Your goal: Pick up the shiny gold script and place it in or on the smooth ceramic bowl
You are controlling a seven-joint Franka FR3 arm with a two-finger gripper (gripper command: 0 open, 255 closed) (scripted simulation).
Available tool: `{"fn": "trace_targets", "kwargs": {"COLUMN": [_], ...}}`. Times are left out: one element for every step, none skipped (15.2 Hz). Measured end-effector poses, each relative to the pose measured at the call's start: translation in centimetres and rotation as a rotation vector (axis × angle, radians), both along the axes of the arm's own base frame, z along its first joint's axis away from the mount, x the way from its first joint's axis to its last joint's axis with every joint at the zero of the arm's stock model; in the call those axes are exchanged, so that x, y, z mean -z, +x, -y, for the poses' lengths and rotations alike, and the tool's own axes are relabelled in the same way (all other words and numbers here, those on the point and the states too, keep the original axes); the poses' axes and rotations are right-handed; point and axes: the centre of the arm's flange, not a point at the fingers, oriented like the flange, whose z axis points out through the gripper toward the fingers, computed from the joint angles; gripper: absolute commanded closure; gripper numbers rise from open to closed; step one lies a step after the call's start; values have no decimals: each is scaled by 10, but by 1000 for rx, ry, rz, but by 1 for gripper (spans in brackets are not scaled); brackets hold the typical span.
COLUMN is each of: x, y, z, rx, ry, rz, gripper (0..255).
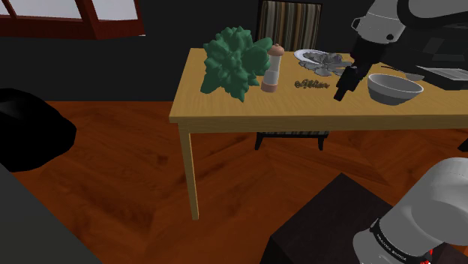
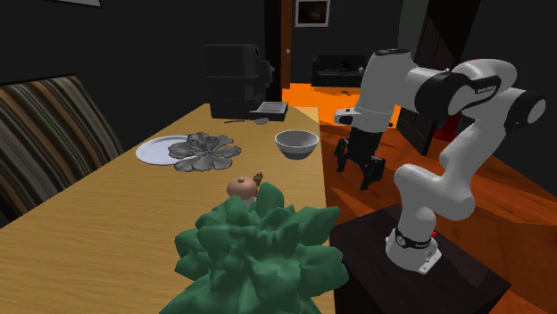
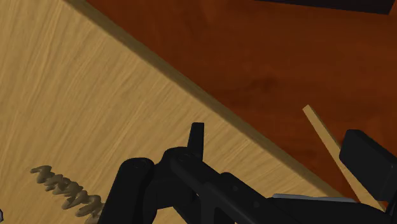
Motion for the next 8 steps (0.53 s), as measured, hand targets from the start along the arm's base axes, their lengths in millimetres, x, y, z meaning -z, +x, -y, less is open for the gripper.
{"fn": "trace_targets", "kwargs": {"x": [0,1,2,5,8,12,15,18], "y": [0,5,13,22,31,41,52,64], "z": [0,3,9,15,21,28,31,35], "rx": [0,-1,-1,-2,-4,-5,-7,-8], "ry": [0,-4,-11,-18,-27,-36,-45,-53], "rz": [0,-1,-2,-5,-7,-9,-10,-12], "gripper": [0,0,0,0,0,0,0,0]}}
